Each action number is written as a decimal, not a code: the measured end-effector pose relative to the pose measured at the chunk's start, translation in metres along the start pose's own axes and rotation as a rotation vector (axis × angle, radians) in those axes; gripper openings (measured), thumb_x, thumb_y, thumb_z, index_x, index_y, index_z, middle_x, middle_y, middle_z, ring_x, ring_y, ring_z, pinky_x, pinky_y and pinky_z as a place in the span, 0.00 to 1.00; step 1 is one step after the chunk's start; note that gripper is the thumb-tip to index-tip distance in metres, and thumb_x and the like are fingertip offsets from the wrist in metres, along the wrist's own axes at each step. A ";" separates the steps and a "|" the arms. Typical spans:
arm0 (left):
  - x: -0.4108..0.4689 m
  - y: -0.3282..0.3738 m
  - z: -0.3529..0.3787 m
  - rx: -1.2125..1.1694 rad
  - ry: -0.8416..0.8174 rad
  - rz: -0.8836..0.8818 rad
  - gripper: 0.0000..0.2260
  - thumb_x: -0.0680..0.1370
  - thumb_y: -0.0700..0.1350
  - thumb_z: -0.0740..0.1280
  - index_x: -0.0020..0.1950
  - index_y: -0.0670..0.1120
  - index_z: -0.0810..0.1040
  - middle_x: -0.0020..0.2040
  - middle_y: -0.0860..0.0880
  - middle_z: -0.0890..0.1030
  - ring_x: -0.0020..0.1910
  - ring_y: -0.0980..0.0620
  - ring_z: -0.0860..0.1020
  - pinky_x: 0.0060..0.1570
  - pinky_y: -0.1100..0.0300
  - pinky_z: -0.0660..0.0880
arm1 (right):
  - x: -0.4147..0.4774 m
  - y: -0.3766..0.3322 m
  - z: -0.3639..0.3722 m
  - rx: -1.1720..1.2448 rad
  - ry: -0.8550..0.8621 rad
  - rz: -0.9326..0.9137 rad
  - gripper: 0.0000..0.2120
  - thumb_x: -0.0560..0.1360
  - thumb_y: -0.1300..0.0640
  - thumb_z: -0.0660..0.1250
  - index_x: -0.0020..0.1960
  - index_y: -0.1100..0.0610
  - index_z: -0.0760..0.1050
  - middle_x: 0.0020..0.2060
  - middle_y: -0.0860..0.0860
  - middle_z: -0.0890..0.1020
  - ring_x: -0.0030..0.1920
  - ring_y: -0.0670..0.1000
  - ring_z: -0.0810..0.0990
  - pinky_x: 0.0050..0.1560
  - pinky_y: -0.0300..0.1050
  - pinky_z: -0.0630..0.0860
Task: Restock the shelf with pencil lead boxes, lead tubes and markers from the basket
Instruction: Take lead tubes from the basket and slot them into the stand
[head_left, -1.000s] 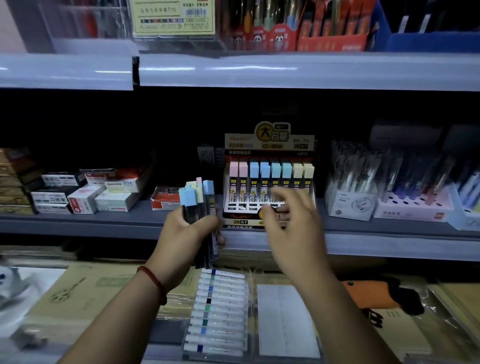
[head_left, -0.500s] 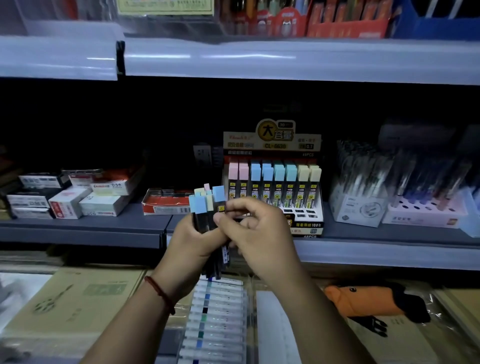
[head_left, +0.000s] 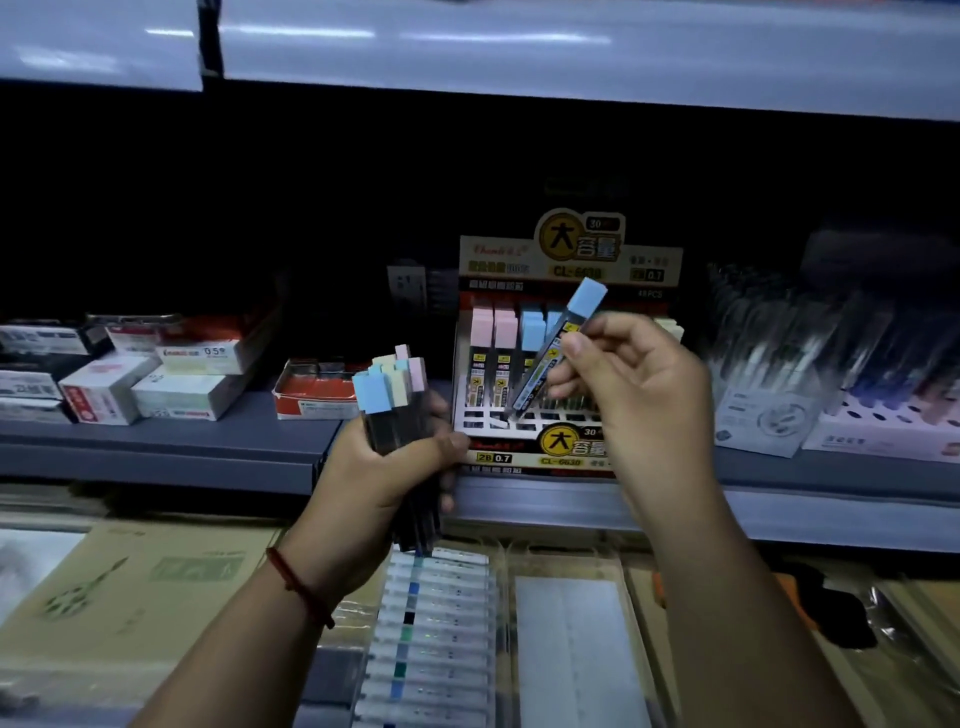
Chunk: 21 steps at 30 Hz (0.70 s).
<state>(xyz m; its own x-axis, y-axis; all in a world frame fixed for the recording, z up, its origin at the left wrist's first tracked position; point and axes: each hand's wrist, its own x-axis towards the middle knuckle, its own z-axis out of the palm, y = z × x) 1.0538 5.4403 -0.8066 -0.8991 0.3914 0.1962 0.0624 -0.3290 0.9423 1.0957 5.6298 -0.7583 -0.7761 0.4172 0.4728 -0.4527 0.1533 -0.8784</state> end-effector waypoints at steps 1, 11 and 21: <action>0.000 0.001 0.000 -0.045 -0.025 -0.001 0.14 0.71 0.38 0.71 0.55 0.41 0.74 0.34 0.44 0.74 0.31 0.46 0.73 0.29 0.56 0.74 | 0.001 0.002 -0.001 -0.025 -0.003 -0.011 0.02 0.79 0.65 0.68 0.51 0.60 0.78 0.37 0.57 0.83 0.37 0.52 0.83 0.40 0.42 0.81; -0.003 0.003 0.004 -0.014 -0.049 0.016 0.14 0.71 0.37 0.70 0.55 0.40 0.74 0.34 0.45 0.73 0.30 0.47 0.72 0.29 0.56 0.74 | 0.001 0.006 -0.009 -0.193 -0.122 -0.123 0.03 0.80 0.65 0.66 0.50 0.58 0.77 0.37 0.54 0.82 0.39 0.52 0.83 0.43 0.42 0.82; -0.005 0.001 0.004 -0.007 -0.017 0.012 0.13 0.71 0.39 0.71 0.55 0.41 0.75 0.34 0.44 0.74 0.30 0.46 0.73 0.30 0.56 0.74 | -0.006 0.020 0.002 -0.611 -0.075 -0.292 0.19 0.80 0.60 0.68 0.69 0.50 0.72 0.43 0.44 0.78 0.41 0.45 0.77 0.40 0.35 0.74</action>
<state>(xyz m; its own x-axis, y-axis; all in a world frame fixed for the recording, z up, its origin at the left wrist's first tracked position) 1.0598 5.4419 -0.8049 -0.8906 0.4023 0.2120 0.0698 -0.3396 0.9380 1.0898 5.6284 -0.7786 -0.6978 0.2221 0.6811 -0.3363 0.7379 -0.5851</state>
